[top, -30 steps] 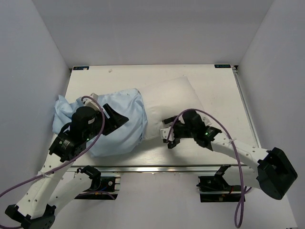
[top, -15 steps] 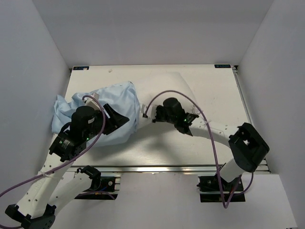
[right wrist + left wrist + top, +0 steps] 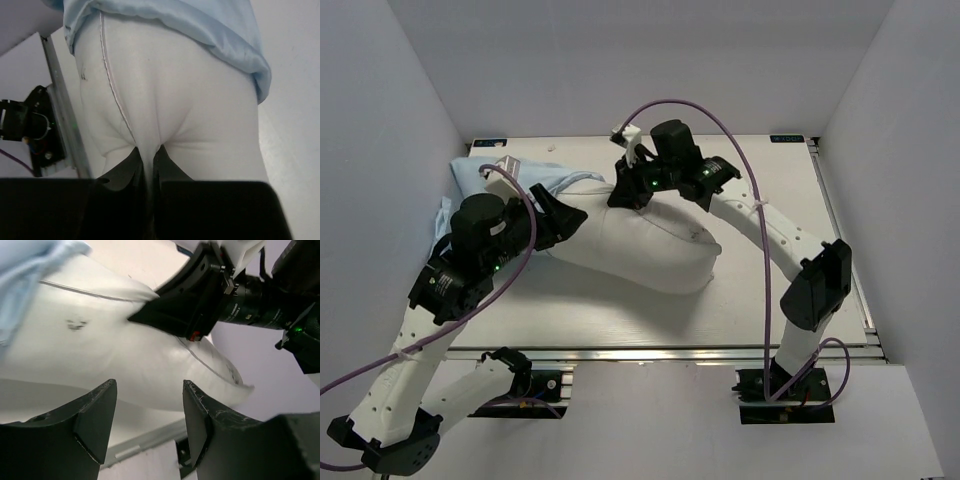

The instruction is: Put the pillow into the pillowcase

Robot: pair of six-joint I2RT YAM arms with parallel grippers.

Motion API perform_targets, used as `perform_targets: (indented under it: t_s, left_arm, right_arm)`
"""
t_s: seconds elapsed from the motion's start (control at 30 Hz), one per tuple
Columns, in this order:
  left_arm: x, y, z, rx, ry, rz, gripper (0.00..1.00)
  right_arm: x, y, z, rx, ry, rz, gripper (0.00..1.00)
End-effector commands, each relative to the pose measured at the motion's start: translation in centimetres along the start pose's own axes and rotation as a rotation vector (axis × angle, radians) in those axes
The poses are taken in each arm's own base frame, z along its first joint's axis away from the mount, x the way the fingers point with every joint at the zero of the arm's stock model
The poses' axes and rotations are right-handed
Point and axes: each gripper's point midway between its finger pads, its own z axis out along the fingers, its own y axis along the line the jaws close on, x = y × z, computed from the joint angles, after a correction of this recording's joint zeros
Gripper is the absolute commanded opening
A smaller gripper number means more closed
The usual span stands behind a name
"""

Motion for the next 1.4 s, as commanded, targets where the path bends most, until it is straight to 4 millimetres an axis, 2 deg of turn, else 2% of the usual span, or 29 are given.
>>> perform_targets:
  t_s: [0.0, 0.17, 0.3, 0.37, 0.43, 0.67, 0.9, 1.07, 1.13, 1.17, 1.27, 1.37]
  left_arm:
    - [-2.3, 2.0, -0.2, -0.136, -0.089, 0.068, 0.65]
    - [-4.1, 5.0, 0.2, -0.307, -0.176, 0.122, 0.63]
    - [-3.8, 7.7, 2.3, -0.412, -0.157, 0.215, 0.63]
    - [-3.2, 8.8, 3.9, -0.452, -0.126, 0.258, 0.63]
    - [-3.2, 9.8, 4.7, -0.493, -0.128, 0.281, 0.63]
    - [-4.8, 10.3, 7.0, -0.529, -0.174, 0.388, 0.63]
    - [-4.5, 12.1, 8.3, -0.617, -0.137, 0.437, 0.60]
    - [-4.6, 12.4, 8.4, -0.634, -0.138, 0.443, 0.43]
    - [-4.9, 12.1, 8.4, -0.633, -0.142, 0.443, 0.33]
    - [-4.9, 12.0, 8.5, -0.631, -0.139, 0.445, 0.25]
    - [-5.6, 10.2, 8.7, -0.562, -0.141, 0.435, 0.09]
    - [-7.0, 7.0, 8.9, -0.457, -0.160, 0.412, 0.02]
  right_arm:
    - [-1.4, 0.2, -1.4, -0.075, -0.023, 0.232, 0.00]
    - [0.8, -1.6, -1.4, -0.063, 0.009, 0.299, 0.00]
    - [1.8, -1.8, -1.5, -0.065, 0.020, 0.300, 0.00]
    - [1.9, -1.8, -1.7, -0.065, 0.017, 0.304, 0.00]
    - [1.6, -2.0, -1.9, -0.064, 0.005, 0.307, 0.00]
    - [1.1, -2.7, -2.2, -0.077, -0.002, 0.318, 0.00]
    - [0.8, -2.6, -2.3, -0.083, -0.008, 0.314, 0.00]
    - [1.4, -2.8, -2.2, -0.079, 0.001, 0.314, 0.00]
    - [1.7, -2.9, -2.1, -0.075, 0.008, 0.312, 0.00]
    - [1.8, -3.0, -2.0, -0.074, 0.011, 0.311, 0.00]
    - [2.2, -3.3, -1.7, -0.068, 0.021, 0.301, 0.00]
    - [2.0, -3.6, -1.4, -0.061, 0.018, 0.283, 0.00]
